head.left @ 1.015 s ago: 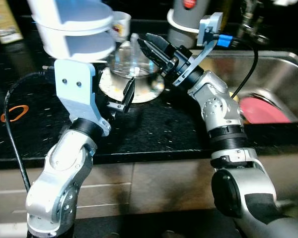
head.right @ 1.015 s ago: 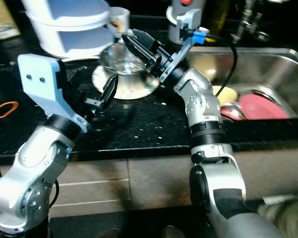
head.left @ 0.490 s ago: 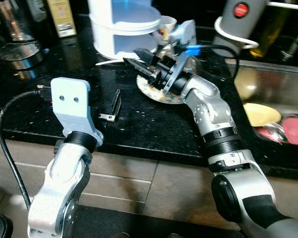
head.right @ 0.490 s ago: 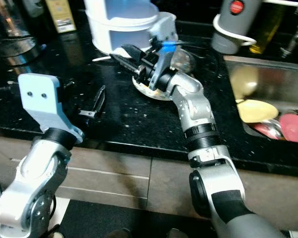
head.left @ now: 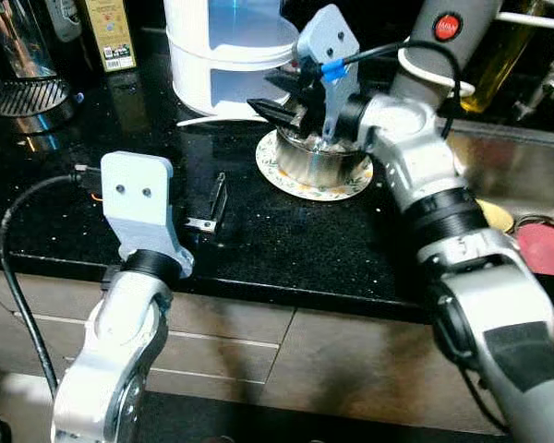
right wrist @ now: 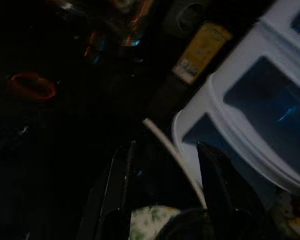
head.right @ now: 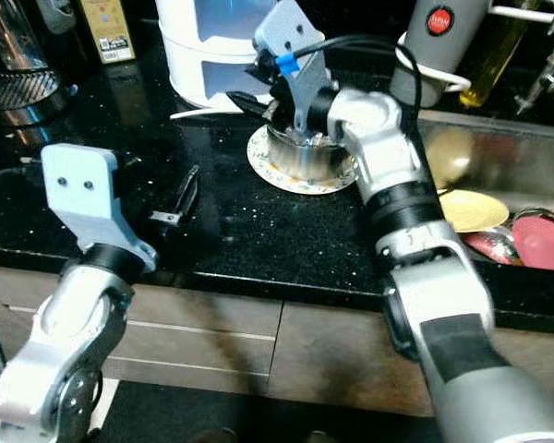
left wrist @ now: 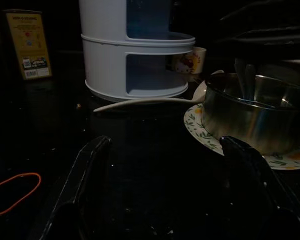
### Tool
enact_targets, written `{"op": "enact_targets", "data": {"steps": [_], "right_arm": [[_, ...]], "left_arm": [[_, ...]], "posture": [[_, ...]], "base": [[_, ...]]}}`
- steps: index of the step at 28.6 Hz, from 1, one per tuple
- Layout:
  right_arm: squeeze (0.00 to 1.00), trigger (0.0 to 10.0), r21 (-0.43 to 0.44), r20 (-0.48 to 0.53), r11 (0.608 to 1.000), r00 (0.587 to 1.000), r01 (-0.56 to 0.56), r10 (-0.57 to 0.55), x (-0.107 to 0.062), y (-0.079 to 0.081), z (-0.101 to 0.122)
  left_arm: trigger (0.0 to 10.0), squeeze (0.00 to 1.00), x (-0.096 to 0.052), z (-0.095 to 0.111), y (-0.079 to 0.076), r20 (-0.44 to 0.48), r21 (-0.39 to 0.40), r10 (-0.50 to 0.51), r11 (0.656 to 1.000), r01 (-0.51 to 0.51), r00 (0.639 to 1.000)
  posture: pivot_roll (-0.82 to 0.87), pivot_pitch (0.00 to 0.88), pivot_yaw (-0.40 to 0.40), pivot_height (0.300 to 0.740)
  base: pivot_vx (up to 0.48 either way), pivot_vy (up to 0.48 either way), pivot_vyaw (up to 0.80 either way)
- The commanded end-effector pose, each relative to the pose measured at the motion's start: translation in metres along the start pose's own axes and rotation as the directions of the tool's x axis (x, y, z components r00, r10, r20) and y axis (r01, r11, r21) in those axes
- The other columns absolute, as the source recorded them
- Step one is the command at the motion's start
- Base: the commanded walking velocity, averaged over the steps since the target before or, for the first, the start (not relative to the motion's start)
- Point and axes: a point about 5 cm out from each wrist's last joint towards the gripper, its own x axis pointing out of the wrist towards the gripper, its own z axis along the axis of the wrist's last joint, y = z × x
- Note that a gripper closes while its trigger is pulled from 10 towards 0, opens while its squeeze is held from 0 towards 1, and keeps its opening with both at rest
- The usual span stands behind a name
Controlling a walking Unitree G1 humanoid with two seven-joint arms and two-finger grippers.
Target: Kitchen organization
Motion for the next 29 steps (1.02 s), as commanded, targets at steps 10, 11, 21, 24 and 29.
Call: {"op": "enact_targets", "data": {"steps": [10, 11, 21, 24, 29], "right_arm": [[0.00, 10.0, -0.026, -0.276, 0.946, 0.911, -0.325, 0.305, -0.027, 0.006, -0.033], [0.00, 10.0, -0.029, -0.304, 0.951, 0.910, -0.306, 0.283, -0.026, 0.005, -0.036], [0.00, 10.0, 0.005, -0.250, 0.973, 0.942, -0.230, 0.224, -0.029, -0.009, -0.025], [0.00, 10.0, -0.002, -0.254, 0.976, 0.944, -0.219, 0.211, -0.032, -0.013, -0.024], [0.00, 10.0, -0.038, -0.372, 0.976, 0.910, -0.213, 0.184, -0.036, -0.014, -0.035]], "left_arm": [[10.0, 0.00, 0.001, -0.007, -0.007, -0.024, -0.006, -0.049, 0.999, 0.049, 0.999], [10.0, 0.00, 0.001, -0.007, -0.007, -0.022, -0.007, -0.050, 0.999, 0.049, 0.999], [10.0, 0.00, 0.003, -0.004, -0.009, -0.007, -0.009, -0.063, 0.998, 0.063, 0.998], [10.0, 0.00, 0.004, -0.004, -0.010, -0.005, -0.013, -0.066, 0.998, 0.066, 0.998], [10.0, 0.00, 0.003, -0.005, -0.011, -0.007, -0.017, -0.071, 0.997, 0.070, 0.997]], "posture": [[0.13, 0.024, -0.108, 0.732], [0.13, 0.023, -0.108, 0.732], [0.13, 0.014, -0.104, 0.732], [0.13, 0.014, -0.104, 0.732], [0.12, 0.018, -0.103, 0.732]], "base": [[0.000, 0.000, 0.00], [0.000, 0.000, 0.00], [0.000, 0.000, 0.00], [0.000, 0.000, 0.00], [0.000, 0.000, 0.00]]}}
